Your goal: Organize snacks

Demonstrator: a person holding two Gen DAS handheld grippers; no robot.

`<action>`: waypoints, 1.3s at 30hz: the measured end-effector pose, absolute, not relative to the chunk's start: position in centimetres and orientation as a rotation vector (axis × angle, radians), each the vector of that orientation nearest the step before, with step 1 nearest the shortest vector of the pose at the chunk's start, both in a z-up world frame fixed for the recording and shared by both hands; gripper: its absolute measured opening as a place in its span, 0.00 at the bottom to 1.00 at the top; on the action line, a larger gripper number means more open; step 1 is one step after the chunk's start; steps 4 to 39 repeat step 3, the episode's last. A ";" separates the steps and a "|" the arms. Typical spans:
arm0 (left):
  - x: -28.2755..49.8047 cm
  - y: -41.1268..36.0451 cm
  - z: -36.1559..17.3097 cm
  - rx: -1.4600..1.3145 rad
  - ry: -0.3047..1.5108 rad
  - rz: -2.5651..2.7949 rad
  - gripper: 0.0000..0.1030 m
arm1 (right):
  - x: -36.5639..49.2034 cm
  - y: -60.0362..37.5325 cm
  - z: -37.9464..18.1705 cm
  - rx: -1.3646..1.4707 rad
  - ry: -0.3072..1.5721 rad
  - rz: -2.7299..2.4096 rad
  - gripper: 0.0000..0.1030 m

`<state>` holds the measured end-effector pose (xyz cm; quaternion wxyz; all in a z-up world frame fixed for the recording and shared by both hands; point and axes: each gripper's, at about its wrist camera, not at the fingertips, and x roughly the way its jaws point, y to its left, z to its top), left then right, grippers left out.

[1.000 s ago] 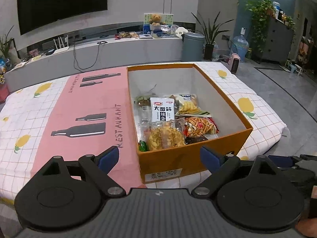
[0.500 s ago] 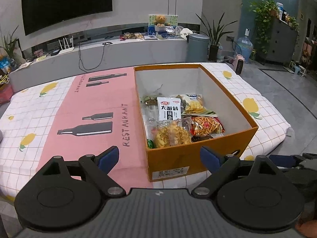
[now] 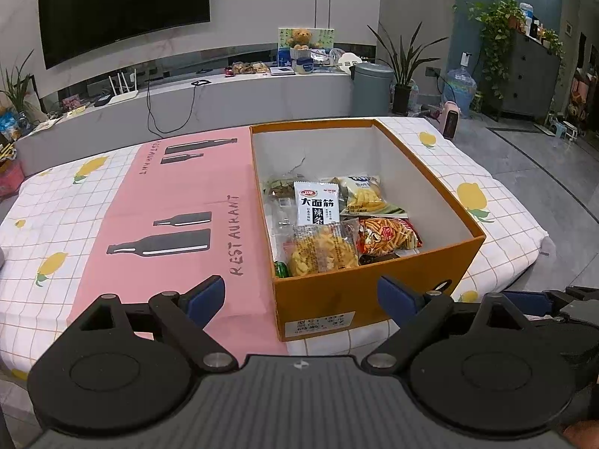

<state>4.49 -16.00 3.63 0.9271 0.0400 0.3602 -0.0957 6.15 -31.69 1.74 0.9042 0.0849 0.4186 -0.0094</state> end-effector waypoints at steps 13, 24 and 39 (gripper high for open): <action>4.5 -16.1 3.6 0.083 0.735 -0.195 1.00 | 6.1 -31.6 1.7 0.177 0.863 -0.015 0.86; 4.5 -16.1 3.6 0.083 0.735 -0.195 1.00 | 6.1 -31.6 1.7 0.177 0.863 -0.015 0.86; 4.5 -16.1 3.6 0.083 0.735 -0.195 1.00 | 6.1 -31.6 1.7 0.177 0.863 -0.015 0.86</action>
